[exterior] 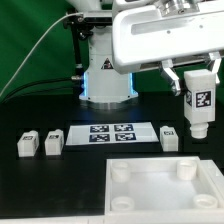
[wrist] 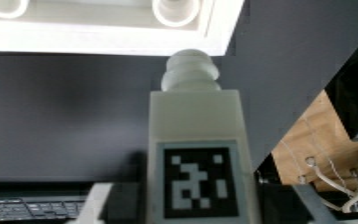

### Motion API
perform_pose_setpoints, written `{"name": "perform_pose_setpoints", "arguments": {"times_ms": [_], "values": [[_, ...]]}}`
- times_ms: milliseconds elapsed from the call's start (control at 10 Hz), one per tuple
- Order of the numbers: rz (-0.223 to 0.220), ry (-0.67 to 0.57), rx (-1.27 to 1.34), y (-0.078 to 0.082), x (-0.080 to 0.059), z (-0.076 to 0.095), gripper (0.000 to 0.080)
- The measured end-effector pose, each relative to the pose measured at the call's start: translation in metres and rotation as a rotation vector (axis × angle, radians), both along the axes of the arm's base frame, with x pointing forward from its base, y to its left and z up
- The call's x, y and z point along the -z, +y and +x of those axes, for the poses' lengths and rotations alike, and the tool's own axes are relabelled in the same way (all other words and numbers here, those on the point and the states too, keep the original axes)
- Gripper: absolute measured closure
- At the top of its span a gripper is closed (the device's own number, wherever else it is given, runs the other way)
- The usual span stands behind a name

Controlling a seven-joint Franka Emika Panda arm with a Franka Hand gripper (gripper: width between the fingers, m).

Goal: Assemble one leg

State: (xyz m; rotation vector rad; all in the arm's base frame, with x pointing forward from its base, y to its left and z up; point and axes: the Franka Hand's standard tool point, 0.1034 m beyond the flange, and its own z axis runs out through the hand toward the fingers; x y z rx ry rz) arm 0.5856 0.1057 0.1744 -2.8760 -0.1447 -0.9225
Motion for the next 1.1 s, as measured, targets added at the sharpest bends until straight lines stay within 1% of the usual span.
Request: {"name": "perform_pose_setpoints", "arguments": {"times_ms": [100, 200, 300, 400, 500, 600, 700, 800, 1000, 1100], "values": [[0.000, -0.001, 0.000, 0.000, -0.001, 0.000, 0.0508], [-0.009, -0.006, -0.009, -0.001, 0.003, 0.001, 0.0508], [-0.020, 0.002, -0.019, 0.000, 0.013, 0.009, 0.0508], [-0.027, 0.004, -0.023, 0.004, 0.010, 0.026, 0.0508], [-0.041, -0.002, -0.025, 0.003, 0.009, 0.039, 0.0508], [-0.045, 0.003, -0.018, 0.000, 0.021, 0.046, 0.0508], [-0.044, 0.010, -0.017, 0.001, 0.036, 0.045, 0.0508], [-0.043, 0.007, -0.019, 0.003, 0.044, 0.044, 0.0508], [-0.044, 0.026, -0.018, 0.003, 0.059, 0.039, 0.0508], [-0.045, 0.027, -0.020, 0.004, 0.063, 0.037, 0.0508]]}}
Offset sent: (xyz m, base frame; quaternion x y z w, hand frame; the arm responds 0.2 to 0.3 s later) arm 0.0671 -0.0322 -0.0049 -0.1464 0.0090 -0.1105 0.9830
